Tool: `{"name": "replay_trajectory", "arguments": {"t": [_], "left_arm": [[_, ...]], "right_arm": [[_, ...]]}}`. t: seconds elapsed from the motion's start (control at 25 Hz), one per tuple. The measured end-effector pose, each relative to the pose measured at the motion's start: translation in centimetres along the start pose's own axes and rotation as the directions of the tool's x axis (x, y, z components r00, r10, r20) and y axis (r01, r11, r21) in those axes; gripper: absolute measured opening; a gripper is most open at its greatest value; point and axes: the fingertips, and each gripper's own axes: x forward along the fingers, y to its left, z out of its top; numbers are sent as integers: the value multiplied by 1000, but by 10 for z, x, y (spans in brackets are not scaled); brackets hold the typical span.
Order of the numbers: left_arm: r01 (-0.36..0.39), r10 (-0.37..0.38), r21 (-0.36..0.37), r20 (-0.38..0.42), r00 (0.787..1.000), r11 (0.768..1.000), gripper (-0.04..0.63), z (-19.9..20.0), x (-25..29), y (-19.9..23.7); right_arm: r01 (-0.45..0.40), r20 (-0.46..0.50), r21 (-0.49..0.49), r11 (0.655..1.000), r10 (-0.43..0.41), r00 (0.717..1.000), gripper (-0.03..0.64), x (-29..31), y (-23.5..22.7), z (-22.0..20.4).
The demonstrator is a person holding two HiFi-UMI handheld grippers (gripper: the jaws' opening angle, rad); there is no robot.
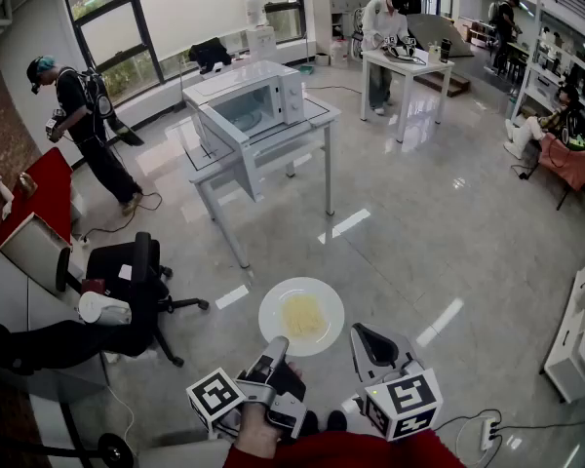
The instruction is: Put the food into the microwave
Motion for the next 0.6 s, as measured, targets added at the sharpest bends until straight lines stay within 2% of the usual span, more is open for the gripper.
{"name": "replay_trajectory", "arguments": {"t": [0.6], "left_arm": [[-28,28,-9,0,1000,1000,25,-9,3,11]], "right_arm": [[-3,-8,37,999,3,1000,14,-11,-10,-9]]}}
